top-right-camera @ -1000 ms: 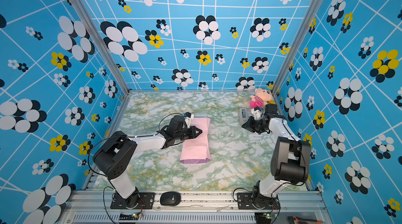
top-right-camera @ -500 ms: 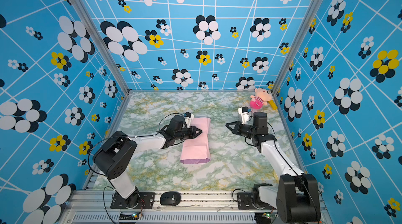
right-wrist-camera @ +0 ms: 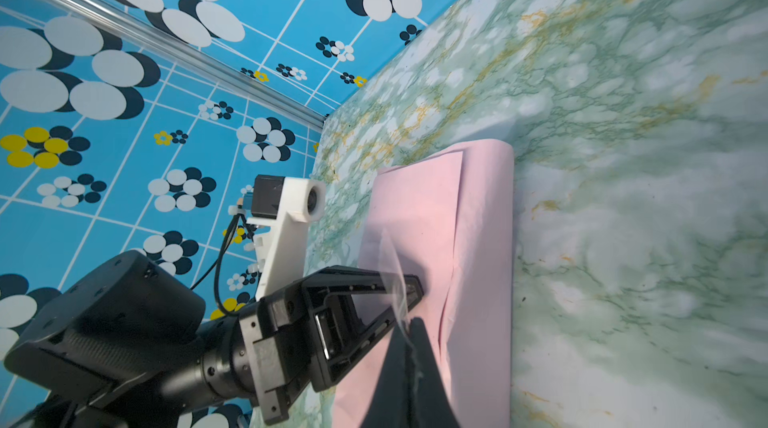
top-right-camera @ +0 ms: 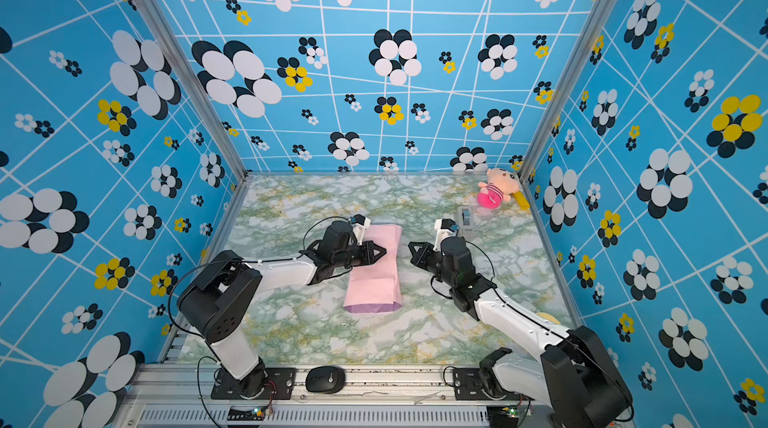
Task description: Wrap the gift box in paper
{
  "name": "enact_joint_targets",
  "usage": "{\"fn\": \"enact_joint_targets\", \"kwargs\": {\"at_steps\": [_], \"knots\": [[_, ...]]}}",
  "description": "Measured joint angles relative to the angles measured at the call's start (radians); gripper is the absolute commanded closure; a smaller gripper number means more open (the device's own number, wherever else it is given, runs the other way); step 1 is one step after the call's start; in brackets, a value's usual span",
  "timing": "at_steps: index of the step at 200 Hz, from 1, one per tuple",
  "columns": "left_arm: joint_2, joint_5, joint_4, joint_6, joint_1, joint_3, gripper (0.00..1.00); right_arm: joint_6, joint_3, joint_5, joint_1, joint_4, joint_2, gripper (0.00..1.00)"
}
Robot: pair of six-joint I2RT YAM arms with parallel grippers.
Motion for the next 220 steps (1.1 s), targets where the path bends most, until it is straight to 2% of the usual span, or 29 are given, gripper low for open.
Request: {"fn": "enact_joint_targets", "kwargs": {"at_steps": [37,77,132,220], "knots": [[-0.001,0.000,0.001,0.000,0.000,-0.002,0.87,0.075,0.000,0.176,0.142,0.081,0.107,1.00],[-0.002,0.000,0.014,0.000,0.000,-0.008,0.87,0.121,0.002,0.283,0.248,0.132,0.199,1.00],[-0.003,0.000,0.023,0.000,0.000,-0.013,0.87,0.144,0.006,0.384,0.284,0.175,0.274,1.00],[-0.003,-0.001,0.023,0.000,0.000,-0.013,0.87,0.143,0.013,0.439,0.301,0.211,0.289,1.00]]}}
